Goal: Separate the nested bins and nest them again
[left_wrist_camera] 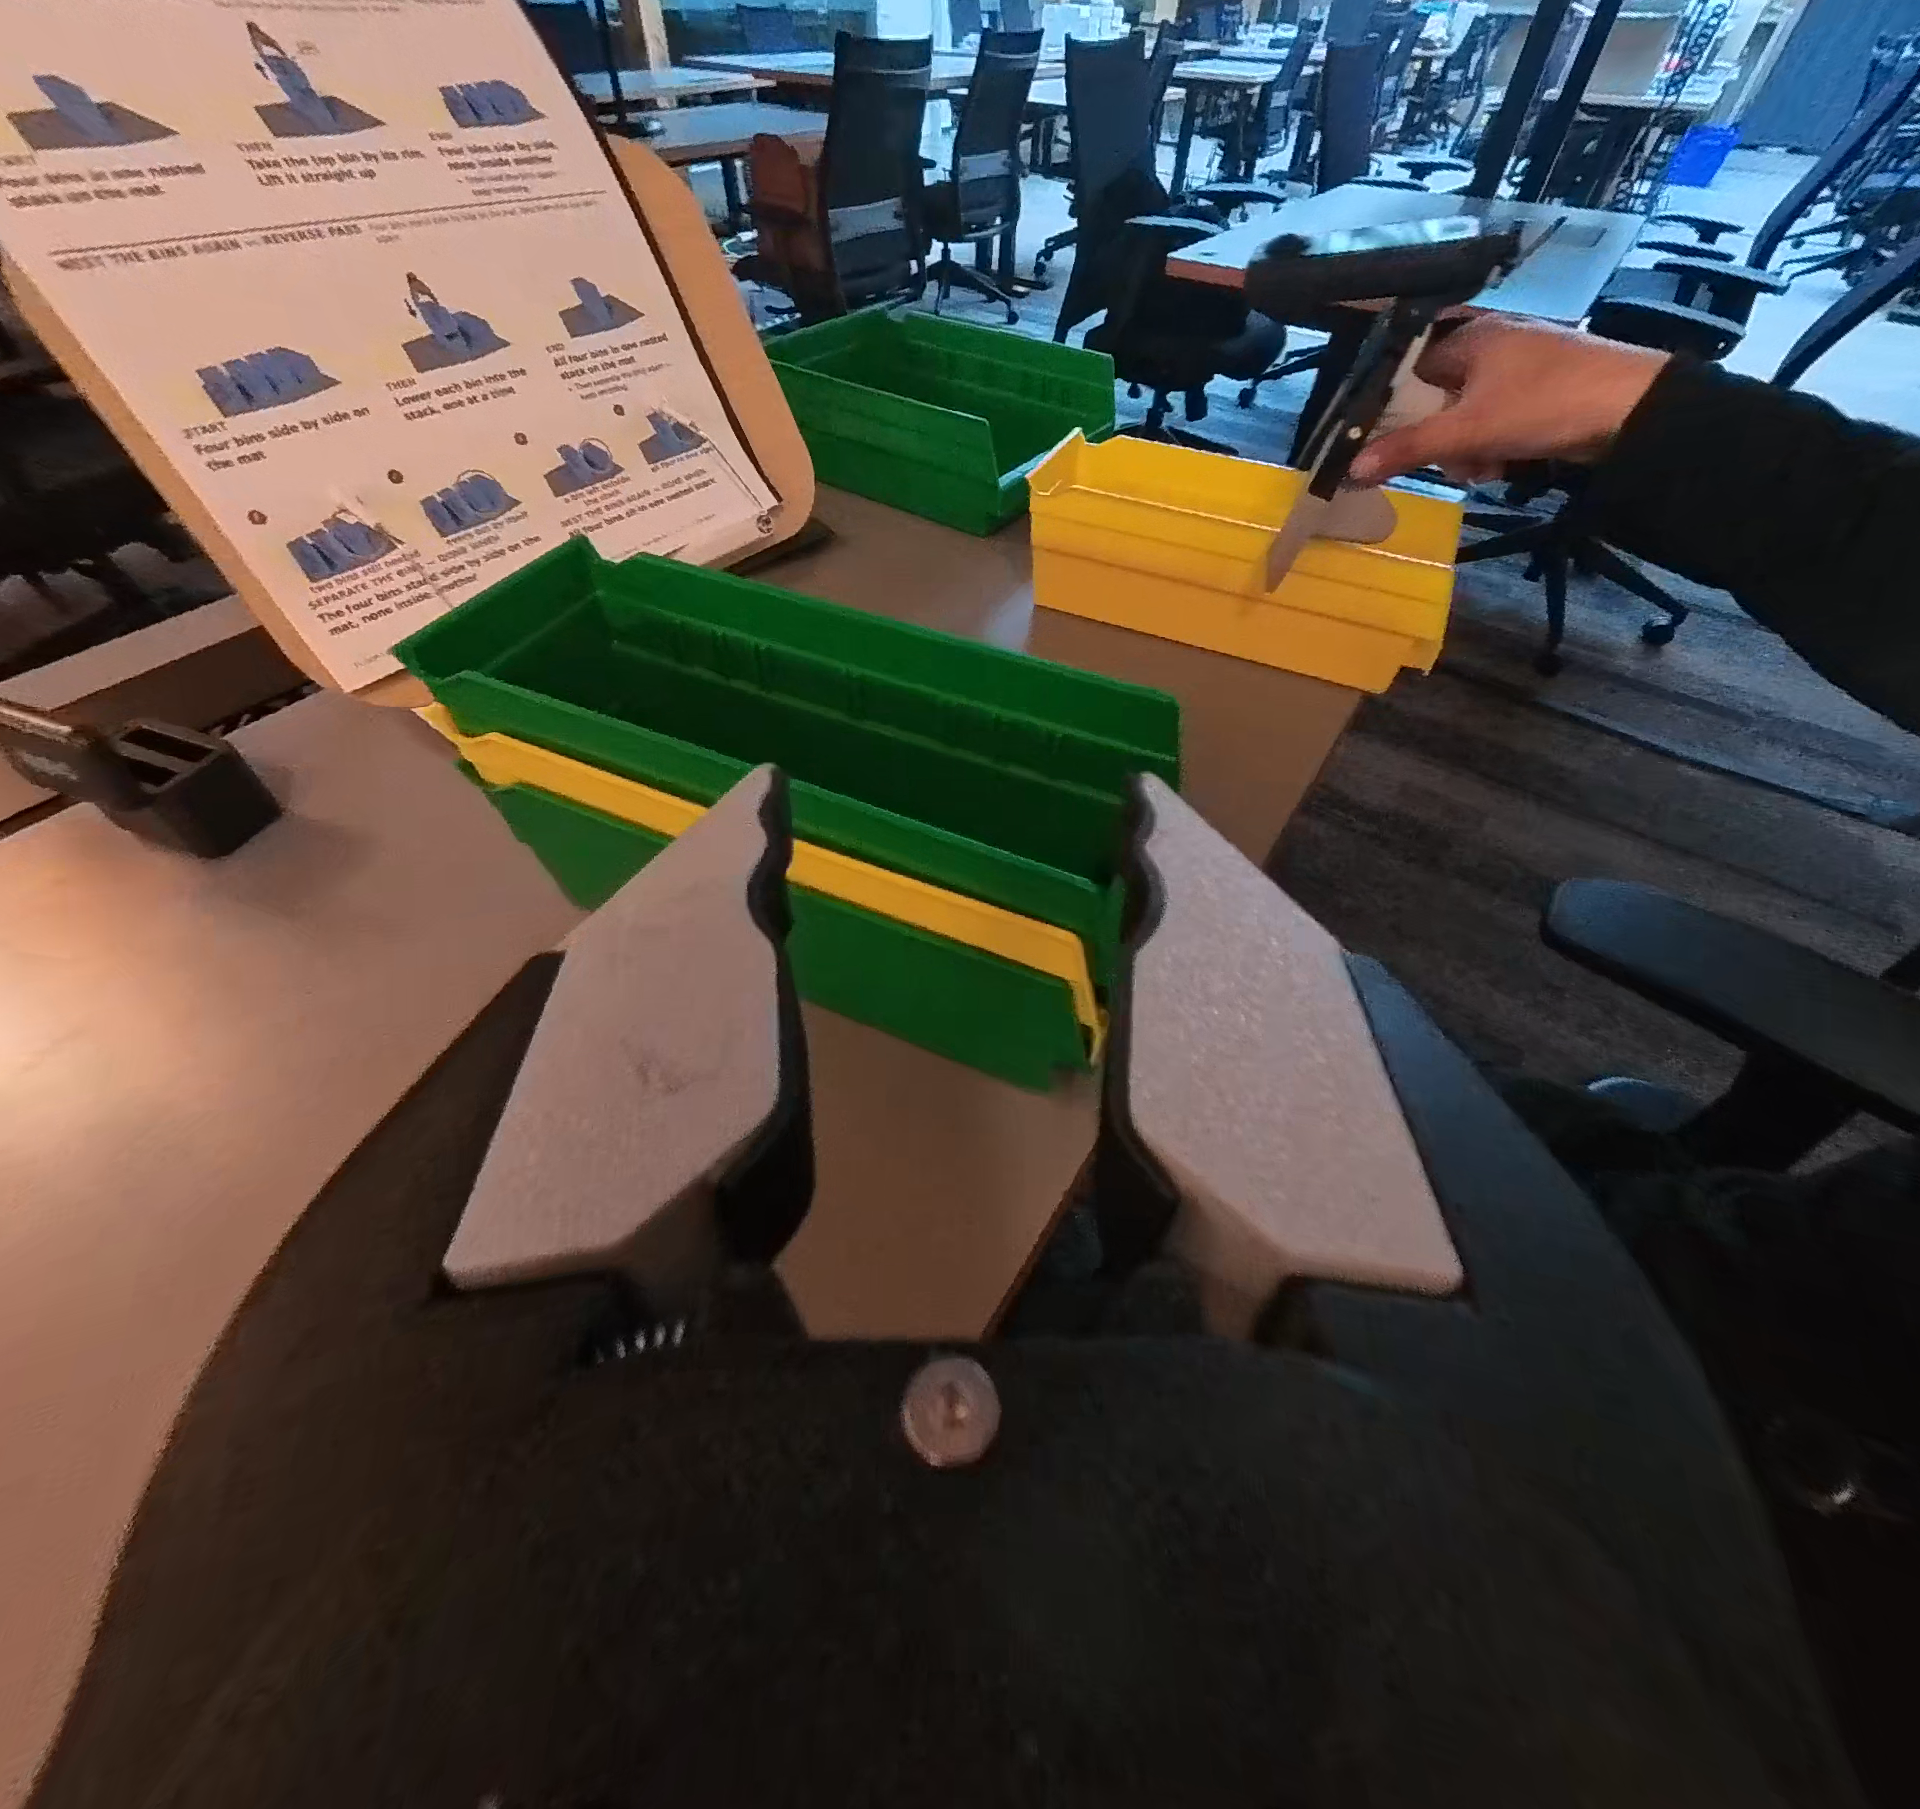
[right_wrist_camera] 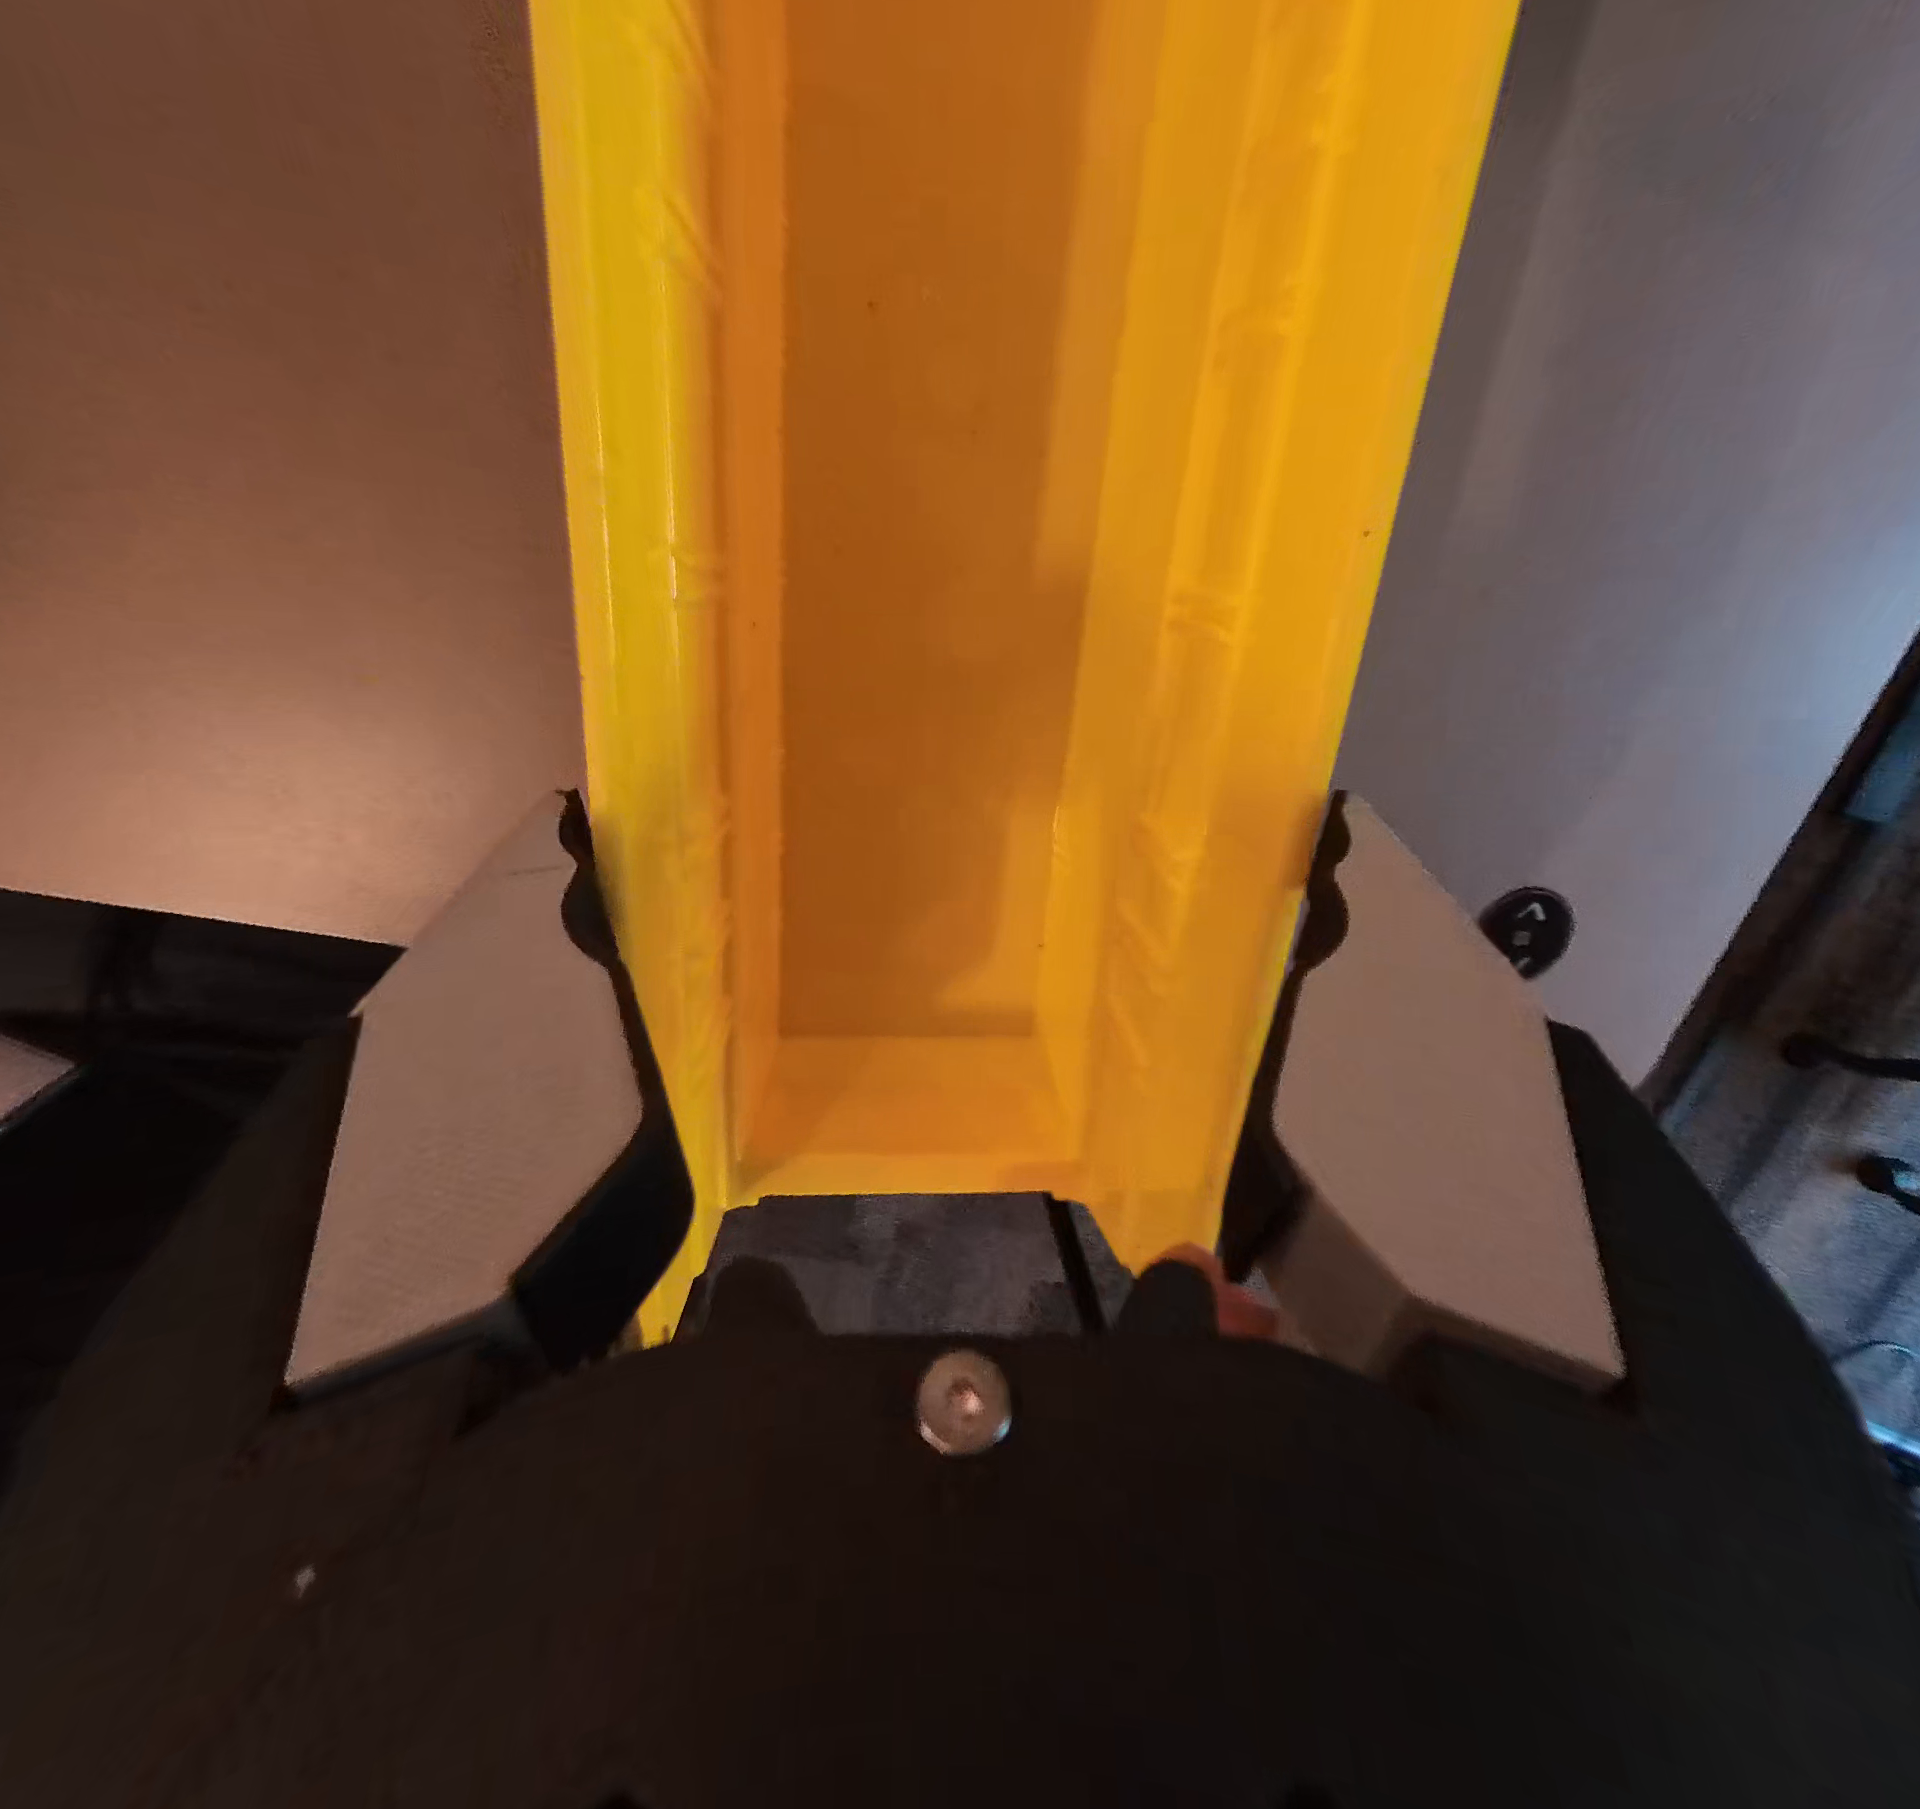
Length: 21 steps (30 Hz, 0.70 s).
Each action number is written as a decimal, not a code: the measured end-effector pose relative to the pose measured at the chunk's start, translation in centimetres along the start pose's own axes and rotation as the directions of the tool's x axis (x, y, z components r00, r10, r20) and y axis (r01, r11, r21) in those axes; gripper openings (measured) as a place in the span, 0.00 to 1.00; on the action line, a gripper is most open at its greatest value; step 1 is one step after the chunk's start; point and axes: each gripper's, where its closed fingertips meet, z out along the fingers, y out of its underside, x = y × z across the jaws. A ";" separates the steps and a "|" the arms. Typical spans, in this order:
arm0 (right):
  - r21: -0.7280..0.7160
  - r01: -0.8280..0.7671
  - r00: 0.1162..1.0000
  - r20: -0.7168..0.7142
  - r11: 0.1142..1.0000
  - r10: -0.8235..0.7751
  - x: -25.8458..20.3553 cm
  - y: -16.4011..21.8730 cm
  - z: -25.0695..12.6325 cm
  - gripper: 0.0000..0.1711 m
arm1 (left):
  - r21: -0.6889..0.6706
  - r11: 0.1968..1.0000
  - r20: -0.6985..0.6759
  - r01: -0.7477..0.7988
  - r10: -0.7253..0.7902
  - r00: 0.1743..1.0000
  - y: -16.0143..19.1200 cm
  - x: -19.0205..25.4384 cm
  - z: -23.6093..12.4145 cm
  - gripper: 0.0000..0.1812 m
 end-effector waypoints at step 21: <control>-0.031 0.048 0.999 -0.011 0.998 -0.048 0.8 -0.7 0.0 0.74 | 0.002 0.999 -0.056 -0.047 0.047 0.997 -0.3 1.9 0.5 0.34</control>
